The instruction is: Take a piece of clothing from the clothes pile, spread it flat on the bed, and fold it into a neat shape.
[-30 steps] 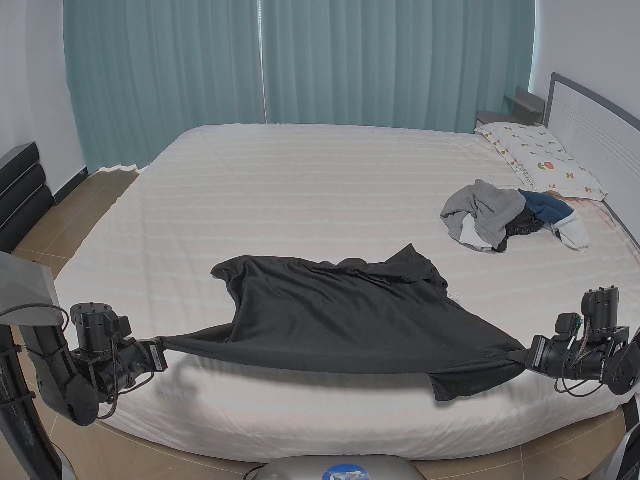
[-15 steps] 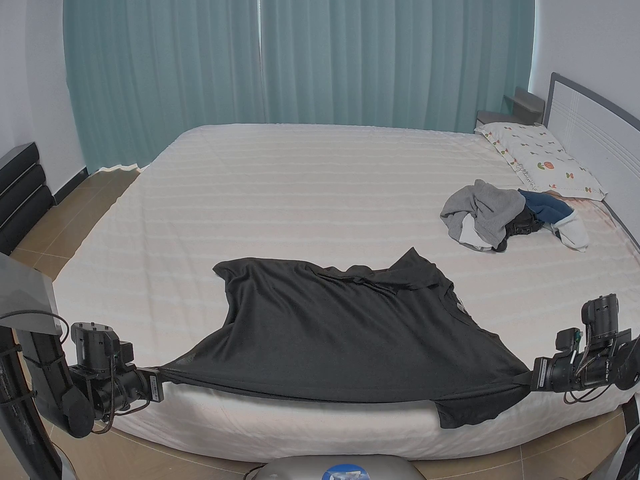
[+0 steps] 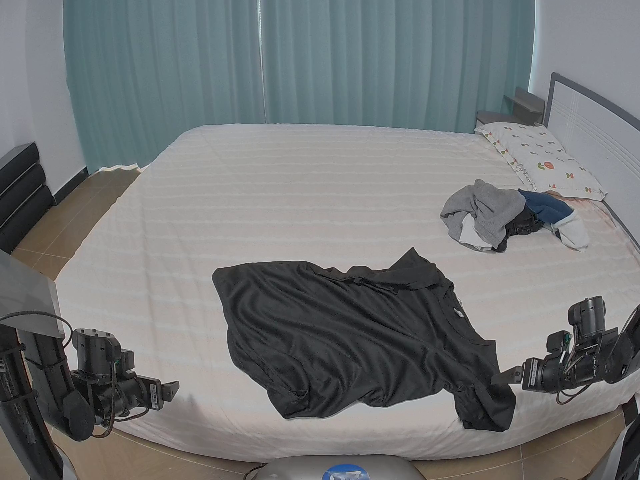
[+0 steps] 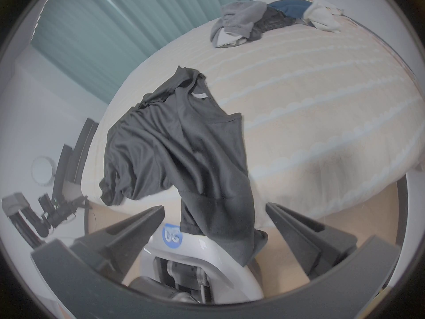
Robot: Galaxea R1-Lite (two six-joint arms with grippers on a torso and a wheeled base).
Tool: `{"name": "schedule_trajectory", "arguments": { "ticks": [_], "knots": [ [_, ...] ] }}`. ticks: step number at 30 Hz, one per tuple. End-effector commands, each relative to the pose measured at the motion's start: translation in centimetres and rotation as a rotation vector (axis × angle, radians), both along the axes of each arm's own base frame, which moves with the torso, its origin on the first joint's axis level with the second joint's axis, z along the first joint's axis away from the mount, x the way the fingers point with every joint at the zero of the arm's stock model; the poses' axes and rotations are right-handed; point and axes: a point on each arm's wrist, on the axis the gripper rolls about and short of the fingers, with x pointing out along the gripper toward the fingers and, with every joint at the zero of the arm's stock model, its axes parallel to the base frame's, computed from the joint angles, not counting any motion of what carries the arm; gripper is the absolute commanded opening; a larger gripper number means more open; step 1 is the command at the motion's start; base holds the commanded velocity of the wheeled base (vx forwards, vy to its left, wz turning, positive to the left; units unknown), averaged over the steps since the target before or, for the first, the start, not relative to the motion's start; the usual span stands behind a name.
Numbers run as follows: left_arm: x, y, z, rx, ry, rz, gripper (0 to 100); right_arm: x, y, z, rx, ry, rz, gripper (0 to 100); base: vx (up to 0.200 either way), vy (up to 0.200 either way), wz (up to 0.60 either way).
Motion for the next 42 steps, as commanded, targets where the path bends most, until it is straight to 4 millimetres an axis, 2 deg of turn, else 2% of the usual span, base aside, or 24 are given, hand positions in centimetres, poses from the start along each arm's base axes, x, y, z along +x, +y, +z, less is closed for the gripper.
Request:
{"name": "schedule_trajectory", "arguments": {
  "ticks": [1,3,5,11,18,20,22,32,34,35,38,42],
  "knots": [
    [0.7,-0.1,0.0,-0.018,-0.025,-0.003,100,1.4,-0.2,0.5,0.035,-0.032,-0.067,100,0.0,0.0,0.0],
    [1.1,-0.4,0.1,-0.031,-0.039,-0.006,100,1.7,-0.3,0.7,0.055,-0.048,-0.095,100,0.0,0.0,0.0],
    [1.4,-1.6,-0.3,-0.077,-0.033,-0.018,100,2.0,-0.3,0.7,0.073,-0.067,-0.118,100,0.0,0.0,0.0],
    [3.0,-6.8,-1.1,-0.345,-0.032,0.018,100,2.6,-0.7,0.9,0.113,-0.098,-0.163,100,0.0,0.0,0.0],
    [3.9,-10.4,-1.2,-0.524,-0.031,0.036,100,3.6,-1.6,0.6,0.205,-0.083,-0.194,100,0.0,0.0,0.0],
    [4.4,-12.1,-1.2,-0.604,-0.035,0.051,100,3.9,-2.1,0.5,0.236,-0.081,-0.199,100,0.0,0.0,0.0],
    [4.4,-13.0,-1.6,-0.618,-0.026,0.045,100,4.0,-2.5,0.4,0.255,-0.078,-0.211,100,0.0,0.0,0.0],
    [3.9,-14.8,-3.0,-0.594,0.003,0.023,100,4.3,-3.2,0.3,0.285,-0.075,-0.22,100,0.0,0.0,0.0],
    [4.3,-15.2,-3.9,-0.58,0.013,0.018,100,4.3,-3.2,0.2,0.285,-0.074,-0.221,100,0.0,0.0,0.0],
    [4.5,-15.3,-4.2,-0.578,0.013,0.019,0,4.3,-3.2,0.2,0.285,-0.072,-0.221,100,0.0,0.0,0.0],
    [4.6,-15.4,-4.4,-0.578,0.014,0.022,0,4.3,-3.2,0.2,0.285,-0.074,-0.222,100,0.0,0.0,0.0],
    [3.1,-14.5,-4.7,-0.533,0.055,0.039,0,4.3,-3.2,0.1,0.29,-0.069,-0.219,100,0.0,0.0,0.0]
  ]
}}
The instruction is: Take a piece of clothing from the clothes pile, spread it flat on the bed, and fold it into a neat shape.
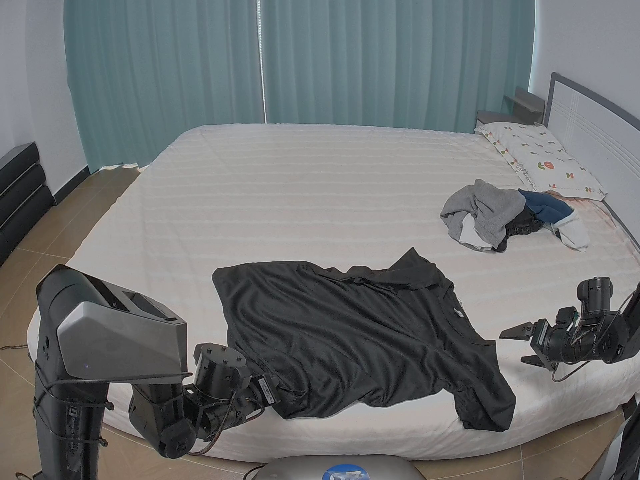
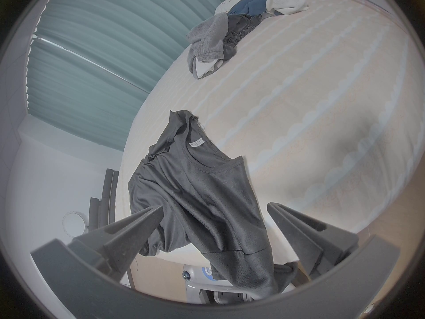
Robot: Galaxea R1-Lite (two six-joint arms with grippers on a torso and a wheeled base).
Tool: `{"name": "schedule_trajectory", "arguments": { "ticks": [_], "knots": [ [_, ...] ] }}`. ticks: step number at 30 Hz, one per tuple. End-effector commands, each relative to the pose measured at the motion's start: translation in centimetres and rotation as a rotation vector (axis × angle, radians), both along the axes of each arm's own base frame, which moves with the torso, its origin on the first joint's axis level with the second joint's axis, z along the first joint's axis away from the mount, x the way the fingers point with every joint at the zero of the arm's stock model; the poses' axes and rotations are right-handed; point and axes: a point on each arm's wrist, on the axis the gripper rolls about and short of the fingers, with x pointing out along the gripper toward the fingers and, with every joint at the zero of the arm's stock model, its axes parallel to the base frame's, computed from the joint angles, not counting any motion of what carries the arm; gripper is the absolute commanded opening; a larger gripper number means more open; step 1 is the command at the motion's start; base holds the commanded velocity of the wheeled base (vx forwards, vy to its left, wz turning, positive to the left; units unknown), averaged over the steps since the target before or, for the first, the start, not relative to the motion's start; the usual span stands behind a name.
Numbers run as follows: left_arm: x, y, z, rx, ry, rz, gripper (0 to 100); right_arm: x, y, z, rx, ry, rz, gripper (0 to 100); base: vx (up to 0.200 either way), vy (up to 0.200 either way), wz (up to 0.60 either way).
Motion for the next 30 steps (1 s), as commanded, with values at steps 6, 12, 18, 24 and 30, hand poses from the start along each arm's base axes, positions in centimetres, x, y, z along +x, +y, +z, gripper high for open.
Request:
{"name": "schedule_trajectory", "arguments": {
  "ticks": [6,12,18,24,30],
  "knots": [
    [-2.4,2.4,-0.3,0.106,0.064,0.034,0,0.0,0.0,-0.6,0.018,0.022,0.012,100,0.0,0.0,0.0],
    [-3.7,6.0,0.8,0.348,0.036,0.084,0,-0.3,0.1,-0.7,0.015,0.031,0.02,100,0.0,0.0,0.0],
    [-4.6,8.9,1.2,0.505,0.07,0.117,0,-0.5,0.3,-0.9,0.011,0.041,0.03,100,0.0,0.0,0.0],
    [-5.0,10.9,1.3,0.572,0.099,0.145,0,-0.9,1.3,-1.8,0.004,0.081,0.065,100,0.0,0.0,0.0],
    [-4.7,12.4,1.0,0.616,0.131,0.162,0,-0.8,2.1,-2.7,-0.024,0.113,0.093,100,0.0,0.0,0.0]
  ]
}}
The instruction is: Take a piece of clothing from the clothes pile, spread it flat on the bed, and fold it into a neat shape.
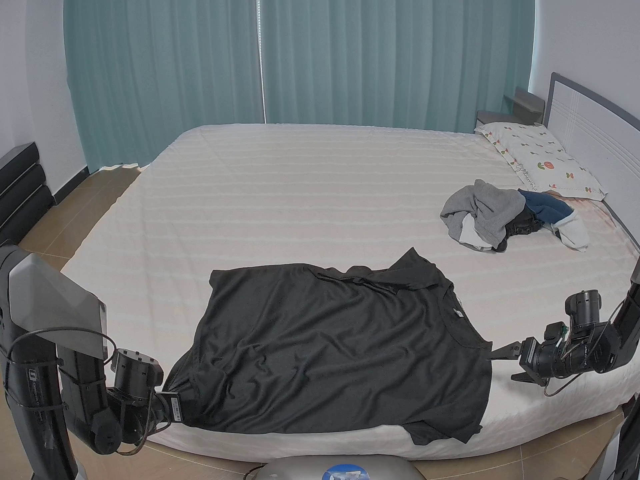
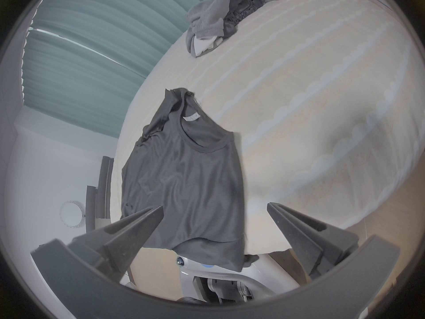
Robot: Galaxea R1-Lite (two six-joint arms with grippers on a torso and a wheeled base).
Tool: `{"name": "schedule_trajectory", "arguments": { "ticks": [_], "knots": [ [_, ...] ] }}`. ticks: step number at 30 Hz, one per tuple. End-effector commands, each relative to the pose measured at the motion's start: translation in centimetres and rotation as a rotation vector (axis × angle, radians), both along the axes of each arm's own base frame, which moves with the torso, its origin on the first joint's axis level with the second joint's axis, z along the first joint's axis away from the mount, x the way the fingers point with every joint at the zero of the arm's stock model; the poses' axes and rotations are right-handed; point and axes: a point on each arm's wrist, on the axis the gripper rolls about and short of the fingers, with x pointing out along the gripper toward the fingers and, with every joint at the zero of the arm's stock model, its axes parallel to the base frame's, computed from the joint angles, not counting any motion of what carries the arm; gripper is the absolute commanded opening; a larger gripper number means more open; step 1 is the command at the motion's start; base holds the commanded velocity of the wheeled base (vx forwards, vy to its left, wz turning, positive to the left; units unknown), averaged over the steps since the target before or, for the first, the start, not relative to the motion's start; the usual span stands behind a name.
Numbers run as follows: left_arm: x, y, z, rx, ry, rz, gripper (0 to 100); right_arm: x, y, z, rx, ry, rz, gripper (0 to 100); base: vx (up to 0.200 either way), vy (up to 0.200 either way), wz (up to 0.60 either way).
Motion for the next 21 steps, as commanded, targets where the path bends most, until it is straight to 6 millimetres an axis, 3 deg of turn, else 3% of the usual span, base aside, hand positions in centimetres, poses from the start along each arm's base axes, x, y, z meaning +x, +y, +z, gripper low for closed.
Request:
{"name": "schedule_trajectory", "arguments": {
  "ticks": [1,16,17,21],
  "knots": [
    [0.1,1.3,-0.1,0.019,0.016,0.039,0,0.0,0.9,-1.2,-0.024,0.047,0.025,100,0.0,0.0,0.0],
    [0.0,0.3,-0.8,0.009,0.035,-0.009,0,-0.3,3.6,-2.6,-0.069,0.106,0.099,100,0.0,0.0,0.0],
    [0.0,0.3,-0.8,0.009,0.035,-0.009,0,-0.3,3.6,-2.6,-0.069,0.106,0.099,0,0.0,0.0,0.0],
    [0.1,0.1,-0.8,-0.002,0.035,-0.021,0,0.4,4.7,-4.0,-0.138,0.085,0.082,0,0.0,0.0,0.0]
  ]
}}
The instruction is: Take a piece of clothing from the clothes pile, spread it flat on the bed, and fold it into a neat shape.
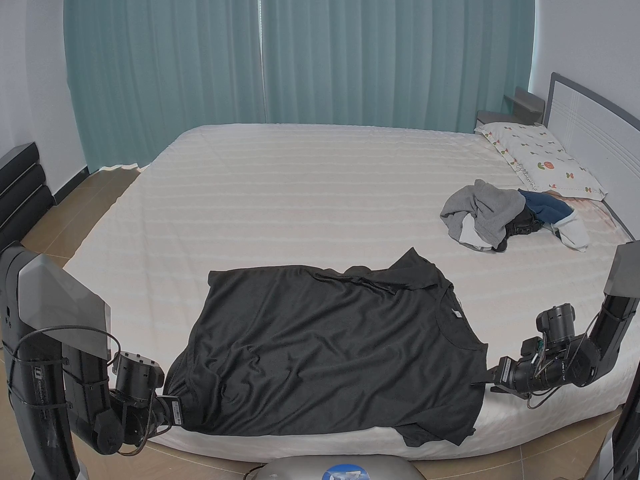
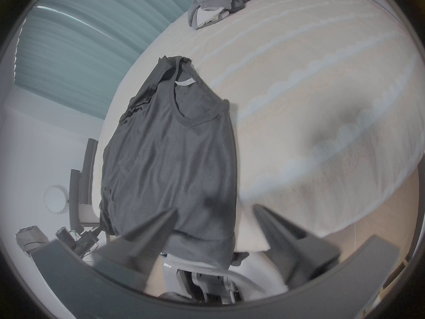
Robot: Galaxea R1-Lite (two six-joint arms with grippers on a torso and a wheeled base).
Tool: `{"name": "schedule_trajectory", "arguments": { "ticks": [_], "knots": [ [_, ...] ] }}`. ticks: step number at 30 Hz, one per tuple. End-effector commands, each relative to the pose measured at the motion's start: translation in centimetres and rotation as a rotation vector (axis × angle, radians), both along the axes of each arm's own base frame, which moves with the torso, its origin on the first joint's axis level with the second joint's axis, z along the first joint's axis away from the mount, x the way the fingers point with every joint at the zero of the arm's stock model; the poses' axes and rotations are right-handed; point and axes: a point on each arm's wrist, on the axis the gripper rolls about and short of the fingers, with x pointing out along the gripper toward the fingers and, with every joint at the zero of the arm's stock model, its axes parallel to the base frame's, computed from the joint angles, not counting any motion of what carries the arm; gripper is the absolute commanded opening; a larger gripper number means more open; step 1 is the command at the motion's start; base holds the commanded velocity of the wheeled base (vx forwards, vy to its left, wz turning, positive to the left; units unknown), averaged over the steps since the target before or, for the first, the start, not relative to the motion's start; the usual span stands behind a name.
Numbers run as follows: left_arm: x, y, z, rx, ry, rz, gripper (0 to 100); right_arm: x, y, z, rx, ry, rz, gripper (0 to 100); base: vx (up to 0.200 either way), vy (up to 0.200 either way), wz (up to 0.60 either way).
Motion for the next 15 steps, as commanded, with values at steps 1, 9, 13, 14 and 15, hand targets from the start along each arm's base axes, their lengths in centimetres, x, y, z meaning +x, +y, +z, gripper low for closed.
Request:
{"name": "schedule_trajectory", "arguments": {
  "ticks": [1,9,13,14,15],
  "knots": [
    [0.0,-0.1,-0.1,-0.006,0.002,-0.007,0,0.3,1.3,-1.9,-0.051,0.001,0.009,0,0.0,0.0,0.0],
    [0.3,-0.2,-0.4,-0.016,0.003,0.006,0,-0.7,0.2,-1.4,-0.12,-0.054,-0.046,0,0.0,0.0,0.0],
    [0.3,-0.3,-0.7,-0.014,0.014,0.004,0,-0.3,-1.2,0.3,-0.126,-0.126,-0.095,0,0.0,0.0,0.0],
    [0.3,-0.3,-0.7,-0.014,0.013,0.004,0,-0.2,-1.5,0.5,-0.123,-0.133,-0.102,0,0.0,0.0,0.0],
    [0.4,-0.3,-0.7,-0.016,0.01,0.005,0,-0.2,-1.5,0.4,-0.123,-0.131,-0.104,0,0.0,0.0,0.0]
  ]
}}
